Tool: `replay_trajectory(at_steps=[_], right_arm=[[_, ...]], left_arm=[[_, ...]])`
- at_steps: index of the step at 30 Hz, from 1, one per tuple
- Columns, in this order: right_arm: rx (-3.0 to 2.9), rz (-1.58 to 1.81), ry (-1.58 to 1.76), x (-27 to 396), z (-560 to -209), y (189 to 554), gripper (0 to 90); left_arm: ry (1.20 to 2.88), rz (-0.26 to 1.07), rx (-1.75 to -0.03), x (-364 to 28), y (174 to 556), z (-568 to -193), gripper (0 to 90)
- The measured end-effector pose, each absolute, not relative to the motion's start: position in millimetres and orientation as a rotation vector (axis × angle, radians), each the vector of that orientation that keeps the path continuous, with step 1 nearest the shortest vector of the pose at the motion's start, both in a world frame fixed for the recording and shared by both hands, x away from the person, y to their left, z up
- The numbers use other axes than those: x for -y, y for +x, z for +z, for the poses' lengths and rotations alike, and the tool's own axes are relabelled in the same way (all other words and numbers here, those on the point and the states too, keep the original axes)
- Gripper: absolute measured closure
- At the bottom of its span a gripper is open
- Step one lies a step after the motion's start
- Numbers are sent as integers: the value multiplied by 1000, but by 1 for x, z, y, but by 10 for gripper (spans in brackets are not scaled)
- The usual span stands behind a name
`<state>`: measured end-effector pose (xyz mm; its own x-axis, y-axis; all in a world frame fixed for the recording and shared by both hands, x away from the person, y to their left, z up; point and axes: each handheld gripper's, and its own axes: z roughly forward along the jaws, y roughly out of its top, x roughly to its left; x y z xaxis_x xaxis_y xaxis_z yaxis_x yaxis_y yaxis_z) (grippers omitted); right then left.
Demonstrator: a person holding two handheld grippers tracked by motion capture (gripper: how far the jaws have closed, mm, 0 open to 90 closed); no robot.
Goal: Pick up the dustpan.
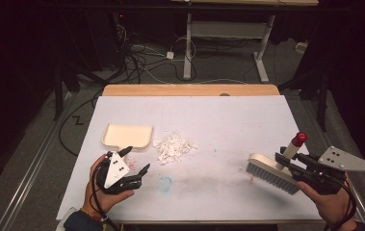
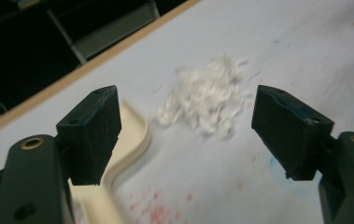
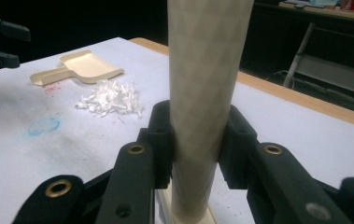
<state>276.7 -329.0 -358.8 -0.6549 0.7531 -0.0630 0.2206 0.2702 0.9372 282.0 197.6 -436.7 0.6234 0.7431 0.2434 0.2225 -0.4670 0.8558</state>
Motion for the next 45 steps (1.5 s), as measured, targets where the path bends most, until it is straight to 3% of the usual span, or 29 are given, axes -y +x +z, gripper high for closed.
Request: replay_trajectory(at_steps=[26, 32, 38, 45], right_arm=[[-2028, 1353, 851, 323, -358, 282, 704], [-2005, 1356, 853, 325, -357, 284, 705], [-1973, 1357, 878, 331, -355, 285, 705], [-1971, 1352, 889, 332, -357, 287, 705]], left_arm=[[1972, 743, -1069, -229, 281, -448, 206], [2009, 675, -1220, -235, 308, -461, 206], [2041, 524, -1337, -230, 342, -476, 208], [2039, 533, -1407, -229, 357, -483, 284]])
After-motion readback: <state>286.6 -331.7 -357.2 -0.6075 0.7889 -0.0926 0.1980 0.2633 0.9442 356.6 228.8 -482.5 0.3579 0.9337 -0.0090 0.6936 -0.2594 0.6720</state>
